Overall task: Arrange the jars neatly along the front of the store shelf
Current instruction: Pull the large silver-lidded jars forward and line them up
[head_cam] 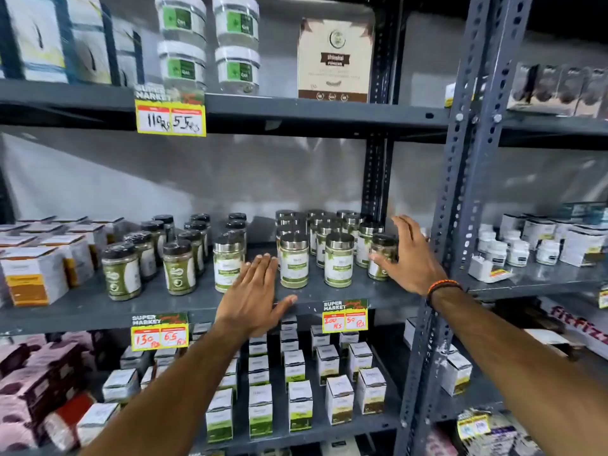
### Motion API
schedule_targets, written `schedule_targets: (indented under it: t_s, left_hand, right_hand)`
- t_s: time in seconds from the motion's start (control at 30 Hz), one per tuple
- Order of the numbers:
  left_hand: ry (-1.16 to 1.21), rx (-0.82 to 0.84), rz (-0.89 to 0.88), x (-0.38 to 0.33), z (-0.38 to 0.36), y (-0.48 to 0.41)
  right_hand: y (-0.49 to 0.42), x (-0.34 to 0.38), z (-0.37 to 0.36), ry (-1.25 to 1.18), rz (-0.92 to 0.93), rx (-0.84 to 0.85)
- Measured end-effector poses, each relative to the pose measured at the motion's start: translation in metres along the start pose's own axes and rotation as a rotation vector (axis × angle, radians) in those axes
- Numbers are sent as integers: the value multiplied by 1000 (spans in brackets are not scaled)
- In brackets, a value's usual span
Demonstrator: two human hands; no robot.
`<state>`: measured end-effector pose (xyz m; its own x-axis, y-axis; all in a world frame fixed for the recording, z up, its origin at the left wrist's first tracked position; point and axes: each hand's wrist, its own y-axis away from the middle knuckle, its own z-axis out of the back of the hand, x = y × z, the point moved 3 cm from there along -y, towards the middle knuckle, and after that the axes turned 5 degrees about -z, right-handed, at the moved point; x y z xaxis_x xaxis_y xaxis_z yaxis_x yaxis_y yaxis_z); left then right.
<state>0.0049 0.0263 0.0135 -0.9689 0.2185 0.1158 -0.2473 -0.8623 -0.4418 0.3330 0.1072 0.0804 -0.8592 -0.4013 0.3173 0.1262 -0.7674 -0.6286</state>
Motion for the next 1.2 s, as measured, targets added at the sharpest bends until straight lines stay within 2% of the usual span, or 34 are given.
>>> schedule_targets:
  t_s: [0.2,0.47,0.73,0.93,1.07,1.2]
  left_hand:
    - [77,95,57,6,-29,4]
    - [-38,47,36,8,-37,3]
    - [-35,19,51,9,-39,4]
    - [-32,36,49,7,-37,6]
    - [12,100,33,5,-28,6]
    - [24,67,30,2,0,15]
  right_hand:
    - [6,-24,-37,-143,-230,84]
    - [2,-31,-60,-298,-277,37]
    - [-1,-39,-64,-295,-228,-24]
    - [10,-30,-51,-319,-181,-166]
    - [17,-12,-31,-343,-127,-229]
    - [24,27,-15,-395,-28,-193]
